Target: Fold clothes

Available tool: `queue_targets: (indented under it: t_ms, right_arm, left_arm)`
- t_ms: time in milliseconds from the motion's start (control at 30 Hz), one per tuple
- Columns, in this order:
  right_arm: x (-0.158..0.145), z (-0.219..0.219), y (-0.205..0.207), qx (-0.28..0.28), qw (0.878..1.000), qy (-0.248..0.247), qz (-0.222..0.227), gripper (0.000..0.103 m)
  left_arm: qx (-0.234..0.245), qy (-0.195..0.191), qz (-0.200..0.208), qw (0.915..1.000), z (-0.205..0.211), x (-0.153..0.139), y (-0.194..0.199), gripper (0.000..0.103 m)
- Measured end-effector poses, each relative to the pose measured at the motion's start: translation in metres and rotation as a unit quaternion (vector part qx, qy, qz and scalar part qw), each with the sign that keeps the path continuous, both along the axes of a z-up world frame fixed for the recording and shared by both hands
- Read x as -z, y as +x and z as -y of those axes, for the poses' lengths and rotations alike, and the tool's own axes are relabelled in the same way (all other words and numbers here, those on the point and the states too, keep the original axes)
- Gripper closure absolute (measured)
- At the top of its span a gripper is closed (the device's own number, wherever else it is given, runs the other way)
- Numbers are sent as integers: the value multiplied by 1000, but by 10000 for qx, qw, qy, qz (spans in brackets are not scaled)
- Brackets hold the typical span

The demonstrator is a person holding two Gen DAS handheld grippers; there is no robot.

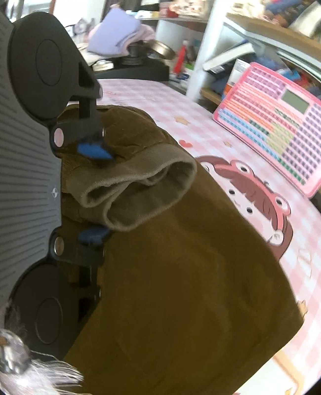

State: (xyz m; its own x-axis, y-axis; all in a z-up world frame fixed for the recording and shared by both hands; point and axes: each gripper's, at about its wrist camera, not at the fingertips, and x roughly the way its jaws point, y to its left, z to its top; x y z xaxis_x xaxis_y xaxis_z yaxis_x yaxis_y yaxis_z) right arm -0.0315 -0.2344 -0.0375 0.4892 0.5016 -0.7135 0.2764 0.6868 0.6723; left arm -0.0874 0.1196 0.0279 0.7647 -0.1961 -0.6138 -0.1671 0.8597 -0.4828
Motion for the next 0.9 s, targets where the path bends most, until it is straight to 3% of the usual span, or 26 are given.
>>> queue_targets:
  t_ms: [67,133,200,300,400,467,600,700,833,900]
  right_arm:
    - [-5,-3,-1,-150,9999,55,-44,82]
    - [-16,-3,-7,-273,9987,429,-47,82]
    - [-28,3,-17,-284,9932,1110,210,83]
    - [-21,11,-19,27,9938,1112,-27,83]
    - [3,15,-14,200,9968,703,-309,78]
    - [5,15,-15,161,9978,625,-143,66]
    - [-1,10,-15,-50,9992,331,219,66]
    - [-15,2,-19,-385,9979,-155,505,58]
    - [-26,-8,-28,-793,9889,-945,826,58]
    - [-26,-15,-28,-990,9815,-1308,986,64]
  left_arm:
    - [45,-5,8,10000,1,0,2,25]
    - [103,6,20,9999,3,-1,4,25]
    - [169,9,42,9998,3,-2,5,25]
    - [191,-62,-11,9998,4,1,8,25]
    - [250,-137,-38,9996,5,4,10,25]
    - [331,-129,-13,9994,6,3,11,25]
    - [478,-156,27,9987,9,4,14,25]
    - [572,-214,42,9981,11,8,15,25]
    - [670,-319,-10,9972,11,15,16,25]
    - [691,-338,-44,9970,9,18,16,25]
